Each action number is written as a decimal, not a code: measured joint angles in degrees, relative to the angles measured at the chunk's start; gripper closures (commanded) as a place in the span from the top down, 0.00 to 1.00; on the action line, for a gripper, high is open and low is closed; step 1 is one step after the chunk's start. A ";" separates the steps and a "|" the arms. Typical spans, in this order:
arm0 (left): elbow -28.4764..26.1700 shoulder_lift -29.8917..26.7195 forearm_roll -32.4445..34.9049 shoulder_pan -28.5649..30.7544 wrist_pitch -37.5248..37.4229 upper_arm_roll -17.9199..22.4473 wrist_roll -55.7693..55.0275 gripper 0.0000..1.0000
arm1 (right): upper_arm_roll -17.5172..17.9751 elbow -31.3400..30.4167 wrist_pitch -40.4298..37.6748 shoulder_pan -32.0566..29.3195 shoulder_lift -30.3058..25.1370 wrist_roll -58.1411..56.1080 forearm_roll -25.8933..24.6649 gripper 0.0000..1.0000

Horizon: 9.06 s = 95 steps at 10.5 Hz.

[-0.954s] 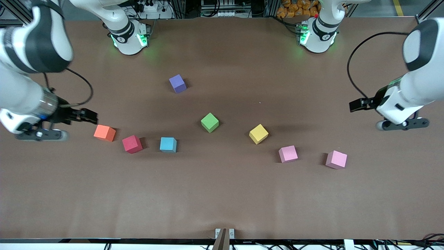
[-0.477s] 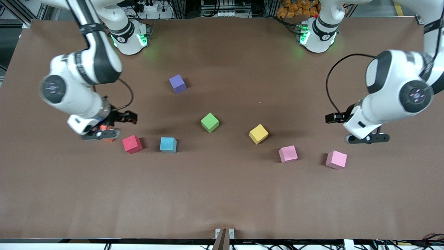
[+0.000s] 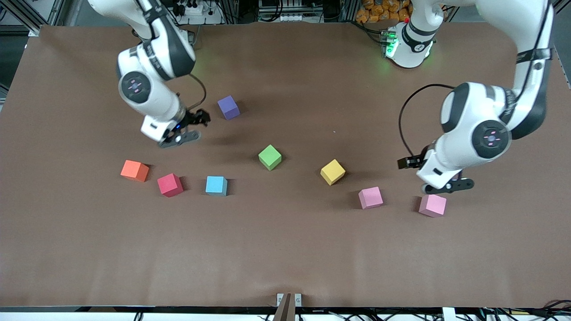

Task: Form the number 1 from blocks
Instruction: 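Reach the purple block with the right gripper while the left gripper reaches yellow, then grasp the purple block with the right gripper while the left gripper grasps yellow, then place the purple block mid-table with the right gripper, then place yellow against purple with the left gripper while the right gripper reaches green, then grasp the green block with the right gripper while the left gripper grasps pink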

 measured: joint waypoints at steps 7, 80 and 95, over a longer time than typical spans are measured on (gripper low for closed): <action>0.17 6.11 0.00 -6.35 11.24 -0.10 -21.33 1.00 | 2.82 -7.53 5.46 11.64 3.87 0.02 2.72 1.00; -0.86 10.39 12.78 -17.41 21.74 -10.44 -46.75 1.00 | -0.16 38.89 -7.94 -7.94 32.86 13.50 15.59 1.00; 7.22 18.87 12.53 1.96 20.87 -10.70 -18.55 1.00 | -0.32 38.37 2.54 9.23 38.08 58.98 20.36 1.00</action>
